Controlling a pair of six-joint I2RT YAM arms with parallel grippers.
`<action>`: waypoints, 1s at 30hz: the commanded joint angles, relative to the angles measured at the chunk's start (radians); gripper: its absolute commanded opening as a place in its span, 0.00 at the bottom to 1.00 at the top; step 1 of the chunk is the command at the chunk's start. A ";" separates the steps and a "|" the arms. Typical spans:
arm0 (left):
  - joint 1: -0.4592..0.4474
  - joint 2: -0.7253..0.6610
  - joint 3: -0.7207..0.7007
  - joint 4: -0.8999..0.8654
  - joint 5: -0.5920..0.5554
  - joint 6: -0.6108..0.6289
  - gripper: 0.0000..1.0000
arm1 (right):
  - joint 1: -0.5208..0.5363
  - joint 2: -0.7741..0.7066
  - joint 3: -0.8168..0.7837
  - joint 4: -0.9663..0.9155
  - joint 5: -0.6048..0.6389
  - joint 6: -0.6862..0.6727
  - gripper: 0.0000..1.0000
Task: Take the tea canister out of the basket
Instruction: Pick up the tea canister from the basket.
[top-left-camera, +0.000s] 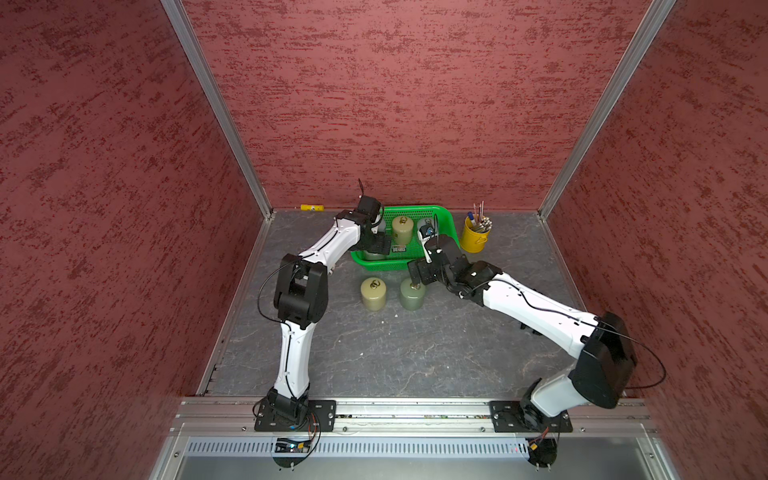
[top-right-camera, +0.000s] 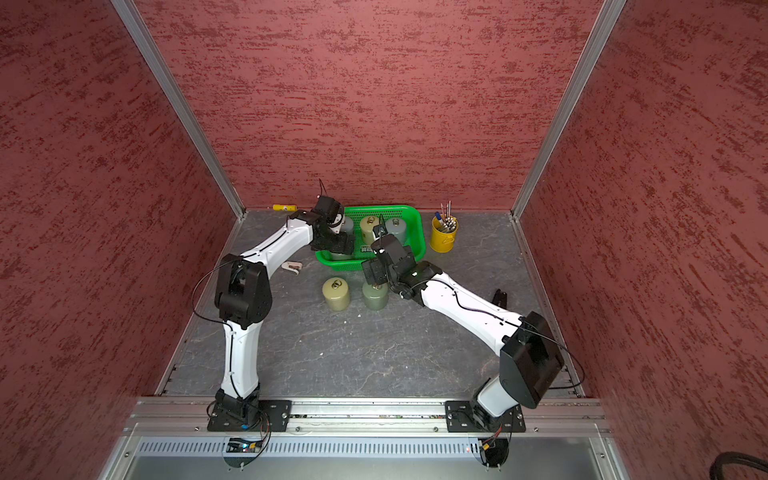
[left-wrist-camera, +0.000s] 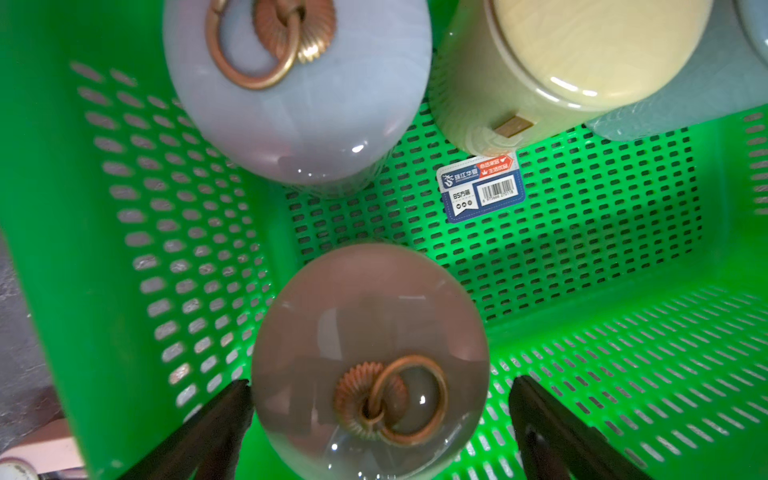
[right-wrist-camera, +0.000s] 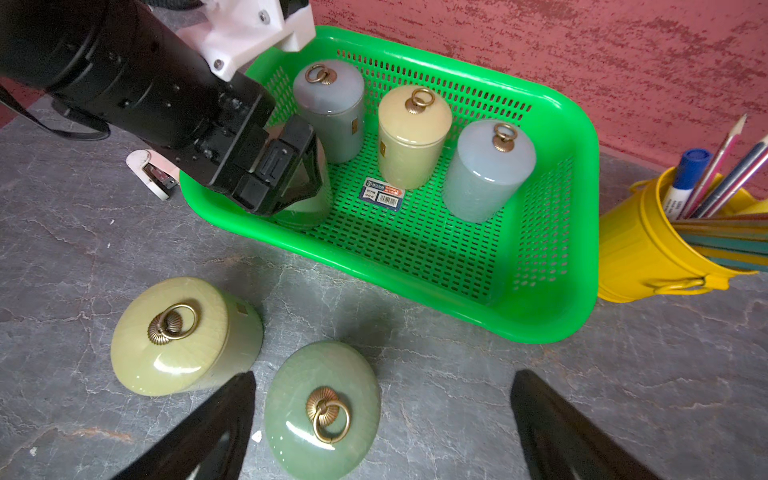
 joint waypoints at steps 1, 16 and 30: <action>-0.005 0.030 0.027 -0.004 -0.016 0.002 1.00 | -0.006 0.006 -0.009 0.013 -0.019 0.001 0.99; -0.008 0.068 0.062 -0.016 -0.039 0.003 0.95 | -0.007 0.029 -0.007 0.018 -0.021 -0.003 0.99; -0.025 0.051 0.074 0.001 -0.037 0.017 0.57 | -0.006 0.029 0.012 0.008 -0.026 0.000 0.99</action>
